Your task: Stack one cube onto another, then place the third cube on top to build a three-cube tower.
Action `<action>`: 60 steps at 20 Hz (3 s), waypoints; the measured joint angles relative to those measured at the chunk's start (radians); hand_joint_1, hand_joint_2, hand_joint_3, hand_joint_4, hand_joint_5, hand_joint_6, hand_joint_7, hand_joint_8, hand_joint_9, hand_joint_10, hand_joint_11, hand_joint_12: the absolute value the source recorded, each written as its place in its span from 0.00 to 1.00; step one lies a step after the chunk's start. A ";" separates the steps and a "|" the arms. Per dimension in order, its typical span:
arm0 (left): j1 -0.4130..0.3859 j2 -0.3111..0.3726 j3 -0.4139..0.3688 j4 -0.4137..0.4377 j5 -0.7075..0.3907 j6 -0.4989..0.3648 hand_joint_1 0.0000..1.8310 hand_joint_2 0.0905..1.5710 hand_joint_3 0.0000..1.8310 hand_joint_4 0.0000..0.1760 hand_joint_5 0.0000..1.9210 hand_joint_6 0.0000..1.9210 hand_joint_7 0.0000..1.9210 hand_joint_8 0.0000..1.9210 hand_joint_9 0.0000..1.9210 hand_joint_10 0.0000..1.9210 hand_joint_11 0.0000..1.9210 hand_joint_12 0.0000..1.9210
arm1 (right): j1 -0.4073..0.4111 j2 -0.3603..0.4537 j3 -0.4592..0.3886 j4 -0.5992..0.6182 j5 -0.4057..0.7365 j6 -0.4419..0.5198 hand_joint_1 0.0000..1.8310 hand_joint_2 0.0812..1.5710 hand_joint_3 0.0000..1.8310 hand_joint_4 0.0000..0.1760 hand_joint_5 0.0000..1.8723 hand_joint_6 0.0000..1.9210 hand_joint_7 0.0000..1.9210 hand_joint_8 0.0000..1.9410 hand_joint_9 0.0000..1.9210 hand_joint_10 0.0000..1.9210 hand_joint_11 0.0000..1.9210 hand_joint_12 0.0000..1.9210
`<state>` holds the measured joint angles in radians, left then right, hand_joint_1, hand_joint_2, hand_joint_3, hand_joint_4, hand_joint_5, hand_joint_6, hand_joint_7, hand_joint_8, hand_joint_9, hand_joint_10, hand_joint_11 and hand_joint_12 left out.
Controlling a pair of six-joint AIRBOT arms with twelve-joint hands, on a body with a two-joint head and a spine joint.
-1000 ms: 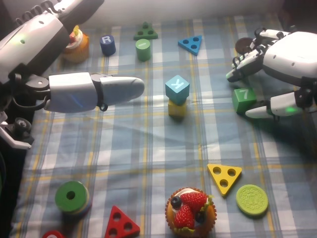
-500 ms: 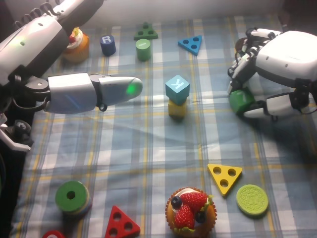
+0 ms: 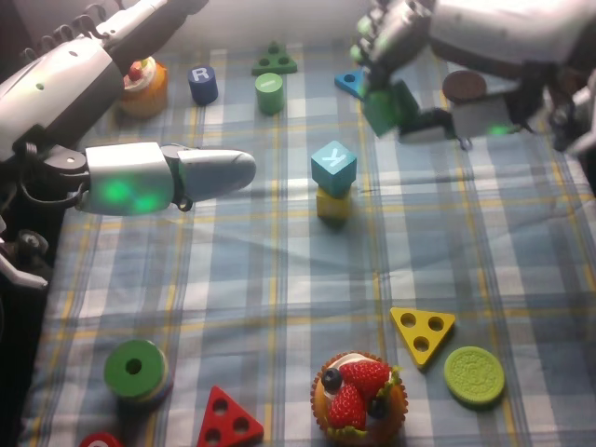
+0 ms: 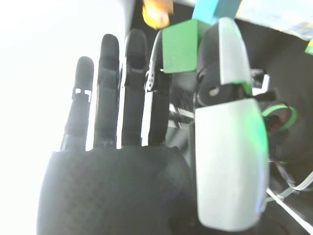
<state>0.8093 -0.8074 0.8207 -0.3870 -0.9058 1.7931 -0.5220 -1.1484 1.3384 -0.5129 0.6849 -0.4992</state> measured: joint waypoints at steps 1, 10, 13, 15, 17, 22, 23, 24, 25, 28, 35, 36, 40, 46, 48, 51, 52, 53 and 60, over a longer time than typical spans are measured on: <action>0.000 0.000 0.005 0.007 0.005 -0.001 0.35 0.52 0.00 1.00 0.01 0.00 0.01 0.00 0.01 0.00 0.02 0.01 | 0.016 -0.038 0.037 -0.048 0.007 0.072 0.65 0.64 0.00 0.00 0.63 0.33 0.46 0.00 0.38 0.01 0.03 0.58; 0.000 0.000 0.023 0.003 0.038 0.000 0.36 0.51 0.00 1.00 0.00 0.00 0.01 0.00 0.01 0.00 0.03 0.01 | 0.021 -0.119 0.108 -0.147 -0.018 0.158 0.65 0.63 0.00 0.00 0.64 0.31 0.47 0.00 0.37 0.00 0.00 0.64; 0.000 0.000 0.024 0.004 0.040 0.000 0.37 0.51 0.00 1.00 0.00 0.00 0.00 0.00 0.01 0.00 0.04 0.02 | 0.021 -0.133 0.116 -0.152 -0.025 0.159 0.65 0.64 0.00 0.00 0.63 0.32 0.47 0.00 0.36 0.00 0.00 0.62; 0.000 0.000 0.024 0.003 0.041 0.000 0.36 0.52 0.00 1.00 0.00 0.00 0.00 0.00 0.02 0.00 0.04 0.02 | 0.021 -0.140 0.123 -0.150 -0.035 0.159 0.65 0.64 0.00 0.00 0.62 0.34 0.45 0.00 0.34 0.00 0.00 0.59; 0.000 0.000 0.024 0.003 0.041 0.000 0.37 0.51 0.00 1.00 0.01 0.00 0.01 0.00 0.02 0.00 0.03 0.02 | 0.021 -0.143 0.125 -0.151 -0.047 0.159 0.65 0.64 0.00 0.00 0.62 0.35 0.46 0.00 0.34 0.00 0.00 0.57; 0.000 0.000 0.024 0.003 0.041 0.000 0.36 0.51 0.00 1.00 0.00 0.00 0.01 0.00 0.01 0.00 0.03 0.02 | 0.016 -0.144 0.134 -0.143 -0.062 0.161 0.65 0.66 0.00 0.00 0.59 0.39 0.46 0.00 0.35 0.00 0.00 0.59; -0.003 0.000 0.024 0.004 0.042 0.000 0.36 0.51 0.00 1.00 0.00 0.00 0.01 0.00 0.01 0.00 0.02 0.02 | 0.013 -0.145 0.134 -0.142 -0.062 0.163 0.65 0.66 0.00 0.00 0.59 0.40 0.46 0.00 0.35 0.00 0.00 0.59; -0.005 0.000 0.024 0.004 0.041 0.000 0.35 0.51 0.00 1.00 0.00 0.00 0.01 0.00 0.01 0.00 0.02 0.02 | 0.006 -0.146 0.134 -0.142 -0.064 0.166 0.65 0.66 0.00 0.00 0.59 0.40 0.45 0.00 0.34 0.00 0.00 0.58; -0.005 0.000 0.024 0.005 0.040 0.000 0.35 0.51 0.00 1.00 0.00 0.00 0.01 0.00 0.01 0.00 0.02 0.02 | 0.005 -0.146 0.133 -0.143 -0.066 0.171 0.65 0.66 0.00 0.00 0.59 0.40 0.45 0.00 0.34 0.00 0.00 0.58; -0.005 0.000 0.024 0.005 0.041 0.000 0.35 0.51 0.00 1.00 0.00 0.00 0.01 0.00 0.01 0.00 0.03 0.03 | -0.001 -0.146 0.133 -0.134 -0.061 0.183 0.65 0.66 0.00 0.00 0.59 0.39 0.44 0.00 0.33 0.00 0.00 0.60; -0.005 0.000 0.024 0.005 0.041 0.000 0.34 0.52 0.00 1.00 0.00 0.00 0.00 0.00 0.01 0.00 0.02 0.03 | -0.007 -0.146 0.127 -0.140 -0.055 0.190 0.65 0.66 0.00 0.00 0.59 0.40 0.45 0.00 0.35 0.01 0.01 0.58; -0.006 0.000 0.024 0.005 0.040 0.000 0.34 0.51 0.00 1.00 0.00 0.00 0.00 0.00 0.01 0.00 0.02 0.03 | -0.007 -0.146 0.127 -0.142 -0.055 0.190 0.65 0.66 0.00 0.00 0.59 0.40 0.45 0.00 0.34 0.00 0.01 0.58; -0.008 -0.001 0.025 0.005 0.042 0.000 0.34 0.52 0.00 1.00 0.00 0.00 0.01 0.00 0.01 0.00 0.02 0.03 | -0.007 -0.146 0.127 -0.142 -0.055 0.190 0.64 0.66 0.00 0.00 0.58 0.41 0.44 0.00 0.35 0.00 0.02 0.60; -0.008 -0.001 0.027 0.006 0.042 0.000 0.35 0.53 0.00 1.00 0.00 0.00 0.01 0.00 0.01 0.00 0.02 0.03 | -0.007 -0.146 0.127 -0.142 -0.055 0.190 0.63 0.61 0.00 0.00 0.49 0.17 0.40 0.00 0.31 0.00 0.00 0.62; -0.008 -0.001 0.027 0.006 0.042 0.000 0.34 0.52 0.00 1.00 0.00 0.00 0.01 0.00 0.01 0.00 0.02 0.03 | -0.007 -0.145 0.127 -0.143 -0.057 0.190 0.63 0.59 0.00 0.00 0.49 0.03 0.37 0.00 0.30 0.00 0.00 0.59; -0.008 -0.008 0.027 0.006 0.043 0.000 0.35 0.52 0.00 1.00 0.00 0.00 0.01 0.00 0.02 0.00 0.02 0.04 | -0.007 -0.143 0.127 -0.151 -0.063 0.189 0.62 0.59 0.00 0.00 0.46 0.00 0.33 0.00 0.26 0.00 0.00 0.51; -0.009 -0.008 0.027 0.008 0.046 0.000 0.35 0.52 0.00 1.00 0.00 0.00 0.02 0.00 0.02 0.00 0.03 0.04 | -0.007 -0.143 0.127 -0.151 -0.063 0.189 0.62 0.59 0.00 0.00 0.46 0.00 0.33 0.00 0.26 0.00 0.00 0.49; -0.009 -0.008 0.027 0.007 0.045 0.000 0.36 0.52 0.00 1.00 0.00 0.00 0.02 0.00 0.02 0.00 0.03 0.04 | -0.007 -0.141 0.127 -0.151 -0.063 0.189 0.62 0.58 0.00 0.00 0.45 0.00 0.33 0.00 0.26 0.00 0.00 0.49; -0.010 -0.008 0.027 0.005 0.044 0.000 0.37 0.50 0.00 1.00 0.01 0.00 0.01 0.00 0.02 0.00 0.02 0.04 | -0.007 -0.135 0.112 -0.153 -0.066 0.189 0.59 0.58 0.00 0.06 0.26 0.00 0.21 0.00 0.19 0.00 0.00 0.42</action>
<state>0.7998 -0.8150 0.8478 -0.3817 -0.8616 1.7927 -0.5293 -1.2835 1.4502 -0.6655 0.6189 -0.3103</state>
